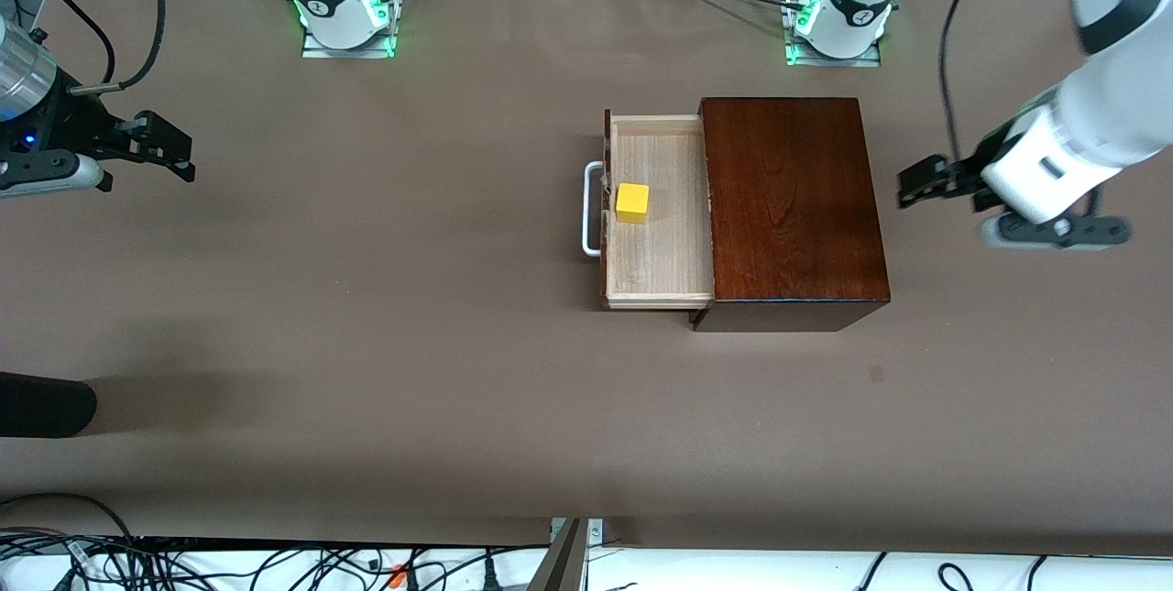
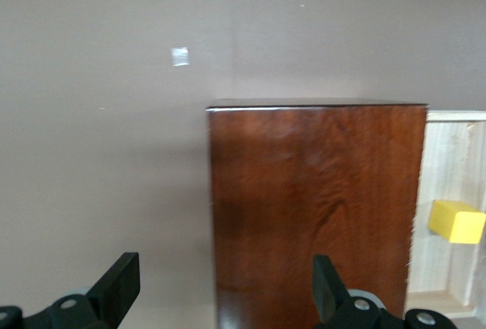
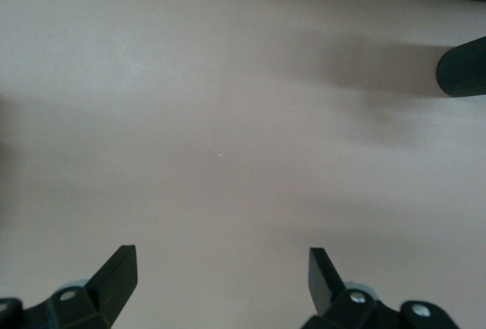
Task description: Open drawer, take yellow block, close drawer
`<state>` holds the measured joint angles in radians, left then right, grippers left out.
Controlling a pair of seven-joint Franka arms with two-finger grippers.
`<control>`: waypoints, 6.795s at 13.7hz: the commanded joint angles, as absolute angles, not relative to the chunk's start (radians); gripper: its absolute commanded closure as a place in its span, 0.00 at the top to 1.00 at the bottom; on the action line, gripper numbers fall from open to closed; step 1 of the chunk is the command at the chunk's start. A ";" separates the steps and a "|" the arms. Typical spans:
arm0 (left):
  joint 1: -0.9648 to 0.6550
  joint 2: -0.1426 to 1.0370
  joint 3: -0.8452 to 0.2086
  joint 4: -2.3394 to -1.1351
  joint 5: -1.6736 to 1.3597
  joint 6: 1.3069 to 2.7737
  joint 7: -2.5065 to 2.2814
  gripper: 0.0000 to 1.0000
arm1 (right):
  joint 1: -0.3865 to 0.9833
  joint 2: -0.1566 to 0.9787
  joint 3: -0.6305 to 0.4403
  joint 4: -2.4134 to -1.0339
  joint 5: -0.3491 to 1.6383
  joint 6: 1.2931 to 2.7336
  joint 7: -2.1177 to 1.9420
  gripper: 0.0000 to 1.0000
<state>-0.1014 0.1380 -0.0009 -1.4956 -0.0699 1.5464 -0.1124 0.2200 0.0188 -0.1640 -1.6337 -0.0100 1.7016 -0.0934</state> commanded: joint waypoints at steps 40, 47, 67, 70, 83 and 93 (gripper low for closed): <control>-0.081 0.021 -0.005 -1.546 0.011 1.494 0.006 1.00 | 0.215 0.018 -0.167 -1.621 -0.017 1.660 -0.084 1.00; -0.081 0.021 -0.005 -1.546 0.008 1.493 0.006 1.00 | 0.215 0.018 -0.167 -1.621 -0.017 1.660 -0.084 1.00; -0.091 0.028 -0.006 -1.546 -0.014 1.497 0.006 1.00 | 0.216 0.018 -0.166 -1.618 -0.018 1.669 -0.084 1.00; -0.092 0.028 -0.006 -1.548 -0.017 1.497 0.005 1.00 | 0.216 0.018 -0.166 -1.618 -0.018 1.670 -0.084 1.00; -0.095 0.032 -0.006 -1.548 -0.018 1.497 0.005 1.00 | 0.225 0.018 -0.157 -1.618 -0.012 1.673 -0.083 1.00; -0.095 0.031 -0.006 -1.548 -0.018 1.497 0.005 1.00 | 0.249 0.035 -0.146 -1.618 -0.020 1.692 -0.100 1.00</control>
<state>-0.0942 0.0453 -0.0060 -1.5338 -0.0053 1.4905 -0.0139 0.2528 0.0317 -0.1453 -1.6336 -0.0097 1.6890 -0.0938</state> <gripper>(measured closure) 0.000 0.000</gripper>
